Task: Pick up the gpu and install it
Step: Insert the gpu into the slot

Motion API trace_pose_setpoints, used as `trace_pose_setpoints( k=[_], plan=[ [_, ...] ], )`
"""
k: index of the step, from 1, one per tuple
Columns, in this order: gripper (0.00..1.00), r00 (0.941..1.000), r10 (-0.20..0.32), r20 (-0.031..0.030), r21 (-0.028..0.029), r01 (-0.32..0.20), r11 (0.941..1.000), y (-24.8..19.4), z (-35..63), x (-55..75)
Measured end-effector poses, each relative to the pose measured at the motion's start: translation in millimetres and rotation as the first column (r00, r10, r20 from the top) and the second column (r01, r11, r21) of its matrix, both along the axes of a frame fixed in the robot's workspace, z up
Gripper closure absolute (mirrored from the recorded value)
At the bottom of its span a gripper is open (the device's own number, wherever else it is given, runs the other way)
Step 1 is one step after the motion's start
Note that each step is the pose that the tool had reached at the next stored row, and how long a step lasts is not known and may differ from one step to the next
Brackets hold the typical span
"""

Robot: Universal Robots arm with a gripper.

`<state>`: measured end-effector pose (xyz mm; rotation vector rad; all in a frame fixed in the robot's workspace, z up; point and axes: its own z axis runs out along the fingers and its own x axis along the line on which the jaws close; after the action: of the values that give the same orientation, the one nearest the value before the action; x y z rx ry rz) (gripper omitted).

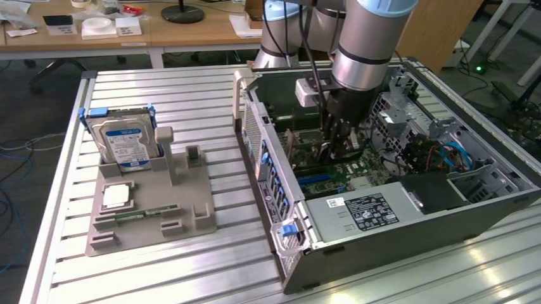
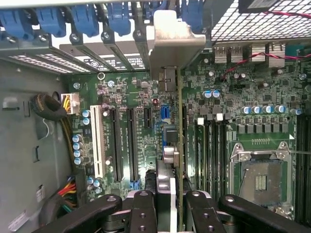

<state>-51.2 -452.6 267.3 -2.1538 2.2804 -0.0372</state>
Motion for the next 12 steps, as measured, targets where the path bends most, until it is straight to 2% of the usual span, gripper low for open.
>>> trace_pose_setpoints(
  k=[6,7,10,11,12],
  plan=[
    [0.72,1.0000,0.000,0.0000,0.0042,0.000,1.0000,-0.1,-5.1,-0.5],
    [0.72,1.0000,0.000,0.0000,0.0072,0.000,1.0000,-0.1,-6.4,-0.6],
    [0.72,1.0000,0.000,0.0000,0.0236,0.000,0.9997,-0.2,-9.0,-0.5],
    [0.72,1.0000,0.000,0.0001,0.0263,0.000,0.9997,-0.1,-9.3,-0.6],
    [0.72,1.0000,0.000,0.0000,0.0265,0.000,0.9996,-0.1,-9.4,-0.5]
  ],
)
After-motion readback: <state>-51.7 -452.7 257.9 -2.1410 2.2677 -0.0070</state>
